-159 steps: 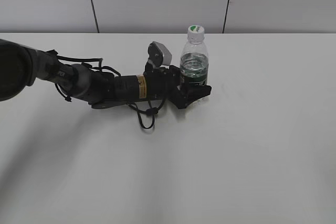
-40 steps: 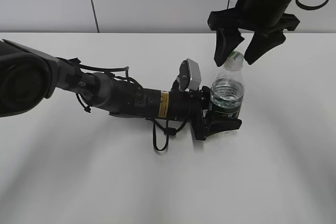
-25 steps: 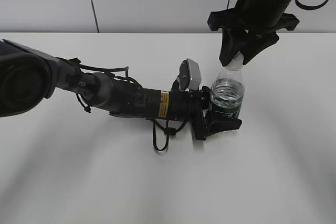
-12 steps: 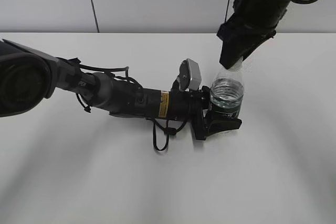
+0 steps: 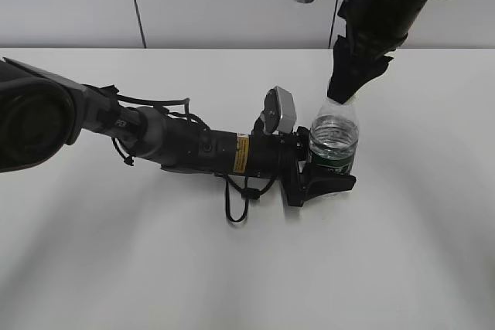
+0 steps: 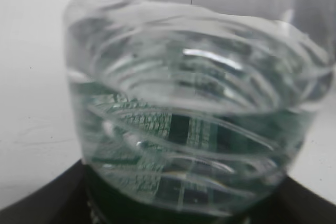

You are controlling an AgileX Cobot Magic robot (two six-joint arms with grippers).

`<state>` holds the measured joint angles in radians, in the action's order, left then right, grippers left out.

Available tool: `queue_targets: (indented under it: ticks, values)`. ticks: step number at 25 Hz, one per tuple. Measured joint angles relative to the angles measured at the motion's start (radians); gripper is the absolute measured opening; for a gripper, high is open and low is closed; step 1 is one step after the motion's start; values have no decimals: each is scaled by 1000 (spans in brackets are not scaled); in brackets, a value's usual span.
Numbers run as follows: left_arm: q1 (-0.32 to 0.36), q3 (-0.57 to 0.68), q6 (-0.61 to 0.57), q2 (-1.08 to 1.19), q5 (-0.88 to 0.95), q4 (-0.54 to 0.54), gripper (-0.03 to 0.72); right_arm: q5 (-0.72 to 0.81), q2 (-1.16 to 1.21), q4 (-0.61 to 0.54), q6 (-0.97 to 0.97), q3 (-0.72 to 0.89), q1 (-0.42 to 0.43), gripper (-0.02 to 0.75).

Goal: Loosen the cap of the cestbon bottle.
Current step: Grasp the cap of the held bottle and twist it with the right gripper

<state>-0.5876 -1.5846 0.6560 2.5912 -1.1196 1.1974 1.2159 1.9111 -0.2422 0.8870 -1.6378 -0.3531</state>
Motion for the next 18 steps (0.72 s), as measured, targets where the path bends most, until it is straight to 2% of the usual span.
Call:
queue_targets:
  ticks: [2, 5, 7, 10, 14, 18]
  values:
    - [0, 0, 1, 0, 1, -1, 504, 0, 0, -3, -48, 0, 0, 375]
    - [0, 0, 3, 0, 1, -1, 504, 0, 0, -16, -169, 0, 0, 567]
    - [0, 0, 4, 0, 1, -1, 504, 0, 0, -18, -288, 0, 0, 636]
    - [0, 0, 4, 0, 1, -1, 503, -1, -8, -18, -490, 0, 0, 663]
    - [0, 0, 4, 0, 2, -2, 503, -15, -28, -16, -778, 0, 0, 659]
    - [0, 0, 4, 0, 2, -2, 503, -28, -26, -16, -901, 0, 0, 622]
